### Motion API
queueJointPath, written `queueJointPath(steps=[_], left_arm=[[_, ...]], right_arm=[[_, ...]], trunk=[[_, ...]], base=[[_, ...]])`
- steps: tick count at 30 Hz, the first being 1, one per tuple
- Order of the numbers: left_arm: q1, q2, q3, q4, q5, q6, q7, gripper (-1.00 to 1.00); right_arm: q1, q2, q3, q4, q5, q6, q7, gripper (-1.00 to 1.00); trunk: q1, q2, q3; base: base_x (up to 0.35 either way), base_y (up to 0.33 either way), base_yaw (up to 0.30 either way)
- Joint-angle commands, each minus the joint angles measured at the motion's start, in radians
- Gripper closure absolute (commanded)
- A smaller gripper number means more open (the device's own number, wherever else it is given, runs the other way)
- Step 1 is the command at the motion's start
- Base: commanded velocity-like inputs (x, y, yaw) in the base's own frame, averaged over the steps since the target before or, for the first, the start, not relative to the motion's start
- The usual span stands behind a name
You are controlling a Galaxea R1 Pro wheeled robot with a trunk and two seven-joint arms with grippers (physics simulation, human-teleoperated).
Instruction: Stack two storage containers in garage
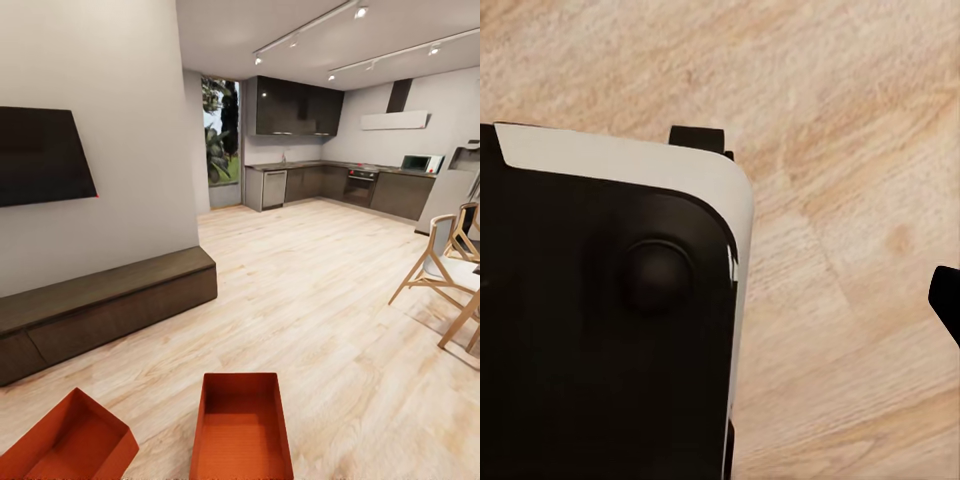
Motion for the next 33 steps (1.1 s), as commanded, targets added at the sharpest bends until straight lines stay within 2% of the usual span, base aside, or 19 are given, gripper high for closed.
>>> queueJointPath(steps=[1,33], left_arm=[[0.0,0.0,0.004,-0.003,0.005,0.007,0.001,-1.0],[0.0,0.001,0.003,-0.003,0.004,0.007,0.001,-1.0]], right_arm=[[-0.001,0.0,0.009,0.003,-0.01,-0.005,0.004,-1.0],[-0.001,-0.006,0.01,0.003,-0.009,-0.004,0.015,-1.0]], trunk=[[0.0,-0.001,-0.003],[0.0,-0.001,-0.054]], base=[[0.0,0.0,0.0],[0.0,0.0,0.0]])
